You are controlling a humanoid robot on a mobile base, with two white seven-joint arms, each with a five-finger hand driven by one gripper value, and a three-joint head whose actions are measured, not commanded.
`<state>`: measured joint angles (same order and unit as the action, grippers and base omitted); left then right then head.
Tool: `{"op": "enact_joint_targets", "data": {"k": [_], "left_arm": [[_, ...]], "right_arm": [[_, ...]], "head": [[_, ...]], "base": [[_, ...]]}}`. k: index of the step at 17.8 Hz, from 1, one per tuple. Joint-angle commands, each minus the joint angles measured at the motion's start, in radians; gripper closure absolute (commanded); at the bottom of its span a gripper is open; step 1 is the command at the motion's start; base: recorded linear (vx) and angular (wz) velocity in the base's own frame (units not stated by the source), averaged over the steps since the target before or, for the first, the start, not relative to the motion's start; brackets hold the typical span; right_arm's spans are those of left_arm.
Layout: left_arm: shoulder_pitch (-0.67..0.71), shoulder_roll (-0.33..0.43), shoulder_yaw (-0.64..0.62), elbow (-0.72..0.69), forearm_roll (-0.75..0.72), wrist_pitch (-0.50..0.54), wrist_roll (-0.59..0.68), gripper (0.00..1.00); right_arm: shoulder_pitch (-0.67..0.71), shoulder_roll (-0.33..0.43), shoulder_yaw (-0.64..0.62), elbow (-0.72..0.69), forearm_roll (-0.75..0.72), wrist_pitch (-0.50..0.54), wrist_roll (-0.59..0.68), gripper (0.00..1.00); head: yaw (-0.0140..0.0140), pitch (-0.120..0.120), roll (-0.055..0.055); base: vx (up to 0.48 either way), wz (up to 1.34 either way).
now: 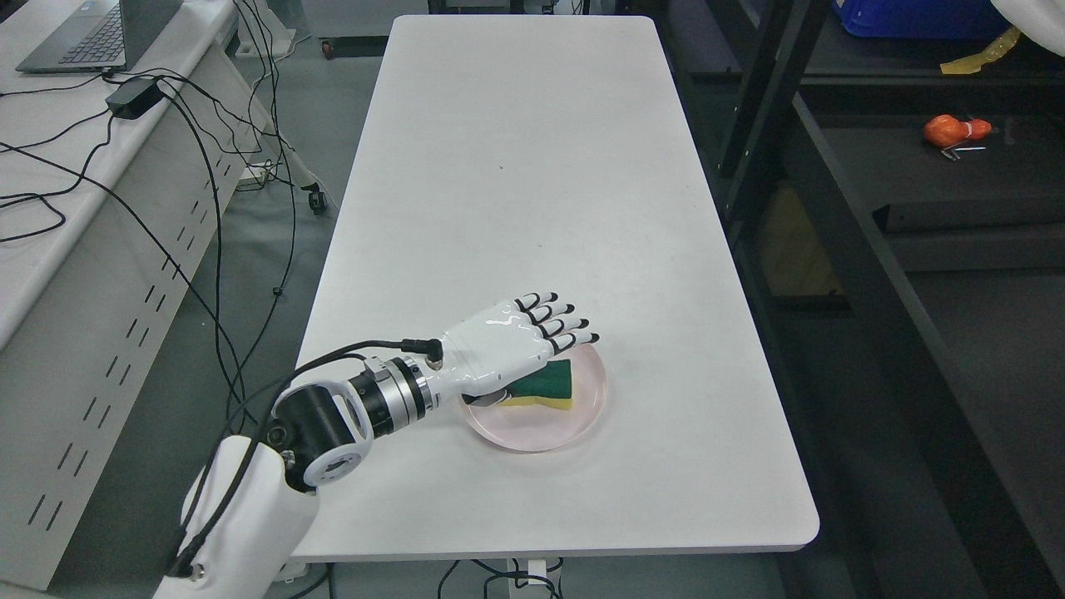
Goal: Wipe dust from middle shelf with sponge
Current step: 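Reach the left hand over the pink plate and close on the sponge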
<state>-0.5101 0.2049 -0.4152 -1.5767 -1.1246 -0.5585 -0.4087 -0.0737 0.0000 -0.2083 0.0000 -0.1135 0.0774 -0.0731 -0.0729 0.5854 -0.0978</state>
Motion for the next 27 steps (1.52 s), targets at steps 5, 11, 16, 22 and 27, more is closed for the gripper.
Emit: {"op": "enact_joint_targets", "data": {"k": [5, 11, 16, 22, 27], "left_arm": [[-0.034, -0.012, -0.082, 0.101, -0.133, 0.017, -0.004, 0.05], [-0.062, -0.044, -0.085, 0.165, -0.135, 0.017, -0.004, 0.09], [-0.062, -0.056, -0.077, 0.185, -0.135, 0.017, -0.018, 0.19], [-0.051, -0.084, -0.024, 0.178, -0.119, 0.009, -0.070, 0.34], [-0.022, -0.099, 0.100, 0.179, 0.099, -0.056, -0.070, 0.71]], "right_arm": [[0.000, -0.017, 0.000, -0.017, 0.000, -0.001, -0.001, 0.00], [0.000, -0.017, 0.000, -0.017, 0.000, -0.001, -0.001, 0.00], [0.000, -0.017, 0.000, -0.017, 0.000, -0.001, -0.001, 0.00], [0.000, -0.017, 0.000, -0.017, 0.000, -0.001, -0.001, 0.00], [0.000, -0.017, 0.000, -0.017, 0.000, -0.001, -0.001, 0.00]], "head": [[0.0000, 0.000, 0.000], [0.0000, 0.000, 0.000], [0.0000, 0.000, 0.000], [0.0000, 0.000, 0.000], [0.0000, 0.000, 0.000]], "base": [[0.000, 0.00], [0.000, 0.00], [0.000, 0.00], [0.000, 0.00], [0.000, 0.00]]}}
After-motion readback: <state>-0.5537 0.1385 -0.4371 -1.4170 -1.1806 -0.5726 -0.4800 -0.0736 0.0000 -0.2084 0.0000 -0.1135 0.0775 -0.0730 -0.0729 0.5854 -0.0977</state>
